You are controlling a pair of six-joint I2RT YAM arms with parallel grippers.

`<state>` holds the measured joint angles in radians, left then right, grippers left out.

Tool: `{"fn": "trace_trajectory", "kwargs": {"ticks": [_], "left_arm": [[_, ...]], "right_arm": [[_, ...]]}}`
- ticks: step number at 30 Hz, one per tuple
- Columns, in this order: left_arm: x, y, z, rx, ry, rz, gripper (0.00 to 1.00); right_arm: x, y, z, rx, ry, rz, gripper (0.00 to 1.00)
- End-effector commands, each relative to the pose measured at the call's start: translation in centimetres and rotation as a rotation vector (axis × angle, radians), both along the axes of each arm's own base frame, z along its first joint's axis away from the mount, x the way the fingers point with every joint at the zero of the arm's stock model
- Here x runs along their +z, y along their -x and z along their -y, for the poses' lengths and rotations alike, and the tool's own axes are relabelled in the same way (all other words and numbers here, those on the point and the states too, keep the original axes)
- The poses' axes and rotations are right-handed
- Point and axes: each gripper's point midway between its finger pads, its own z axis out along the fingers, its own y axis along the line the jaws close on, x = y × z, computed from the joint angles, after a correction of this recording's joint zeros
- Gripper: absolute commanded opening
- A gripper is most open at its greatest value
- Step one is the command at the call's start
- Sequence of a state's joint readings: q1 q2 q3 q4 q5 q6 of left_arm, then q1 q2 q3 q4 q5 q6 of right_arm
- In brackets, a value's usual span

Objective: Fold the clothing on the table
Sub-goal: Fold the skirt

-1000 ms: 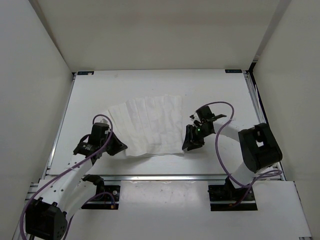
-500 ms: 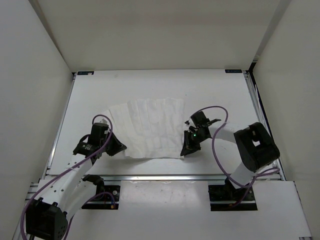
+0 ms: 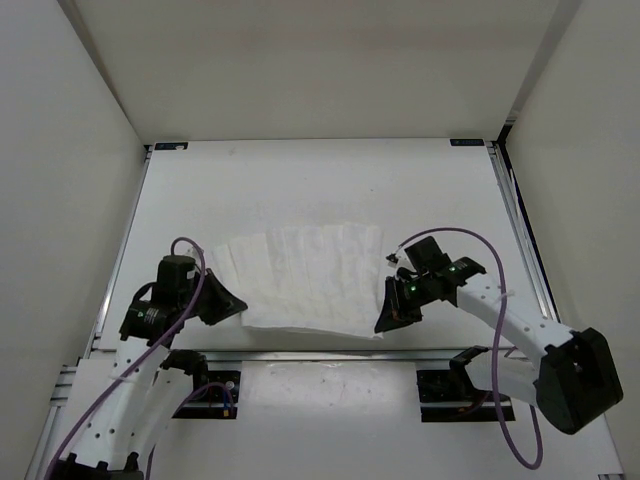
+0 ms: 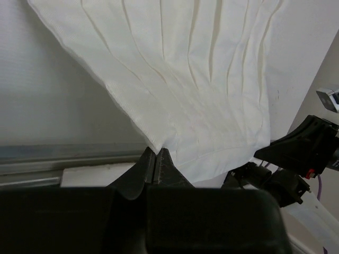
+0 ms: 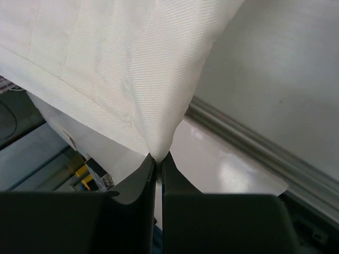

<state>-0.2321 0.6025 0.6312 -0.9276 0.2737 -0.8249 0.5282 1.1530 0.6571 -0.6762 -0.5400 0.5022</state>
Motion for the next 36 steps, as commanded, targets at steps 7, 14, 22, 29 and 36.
{"fn": "trace_trajectory", "kwargs": {"ticks": [7, 14, 22, 29, 36], "left_arm": [[1.7, 1.9, 1.0, -0.047, 0.086, -0.062, 0.0], [5.2, -1.9, 1.3, 0.035, 0.145, 0.027, 0.0], [6.6, -7.2, -0.1, 0.156, 0.103, 0.117, 0.0], [3.4, -10.3, -1.8, 0.246, 0.05, 0.098, 0.0], [2.3, -12.7, -2.8, 0.275, -0.003, 0.084, 0.0]], "right_arm": [[7.0, 1.3, -1.2, -0.027, -0.125, -0.022, 0.0], [10.8, -4.7, -1.1, -0.075, -0.165, 0.095, 0.0], [12.1, -13.4, -0.4, -0.133, -0.13, 0.184, 0.0], [11.1, -19.7, -1.6, -0.134, -0.132, 0.182, 0.01], [10.4, -23.8, -1.8, -0.138, -0.107, 0.18, 0.0]]}}
